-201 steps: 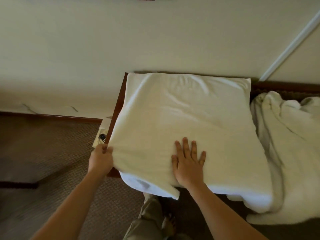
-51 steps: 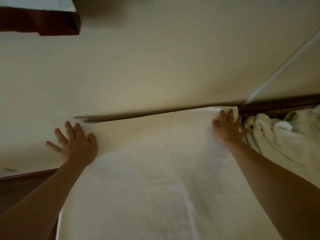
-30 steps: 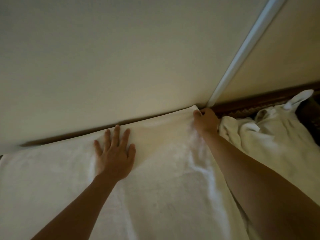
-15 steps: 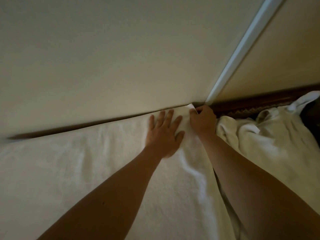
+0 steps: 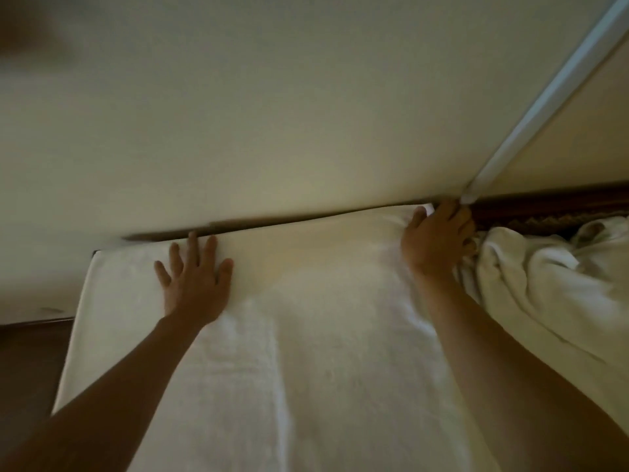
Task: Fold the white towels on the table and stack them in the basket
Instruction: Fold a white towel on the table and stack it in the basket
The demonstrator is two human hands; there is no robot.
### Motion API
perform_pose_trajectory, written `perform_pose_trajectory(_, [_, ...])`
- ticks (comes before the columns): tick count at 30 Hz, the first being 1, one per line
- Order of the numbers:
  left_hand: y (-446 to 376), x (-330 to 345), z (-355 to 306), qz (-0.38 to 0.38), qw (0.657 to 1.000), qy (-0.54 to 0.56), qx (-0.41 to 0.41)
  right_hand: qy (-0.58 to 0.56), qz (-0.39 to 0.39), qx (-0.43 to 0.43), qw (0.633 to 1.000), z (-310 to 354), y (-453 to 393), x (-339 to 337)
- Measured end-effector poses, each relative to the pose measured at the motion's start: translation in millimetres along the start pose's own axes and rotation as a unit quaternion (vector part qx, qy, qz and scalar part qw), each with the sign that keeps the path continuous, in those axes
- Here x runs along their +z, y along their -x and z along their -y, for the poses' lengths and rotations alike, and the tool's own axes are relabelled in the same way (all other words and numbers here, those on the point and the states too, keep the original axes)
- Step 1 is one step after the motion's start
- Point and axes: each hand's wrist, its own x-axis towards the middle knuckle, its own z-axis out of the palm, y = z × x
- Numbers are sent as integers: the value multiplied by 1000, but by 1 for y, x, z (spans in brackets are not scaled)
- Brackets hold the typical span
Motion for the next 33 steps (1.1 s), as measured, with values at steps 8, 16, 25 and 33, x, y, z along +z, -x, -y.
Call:
perform_pose_trajectory(8, [40,15,-4,24,990,-18,137,61,260,-280,922,63,164,15])
perform_pose_trajectory(16, [-13,-6,157,1,999,-6,51,96,235,-276,927,68,167,11])
perform_pose_trajectory(25, [-35,-25,240,-57,961,266,-52,82,168,-190,964,164,323,-37])
perform_pose_trajectory(33, [5,-40,254,45,931,355,-63,37,342,-138,929,251,530,-51])
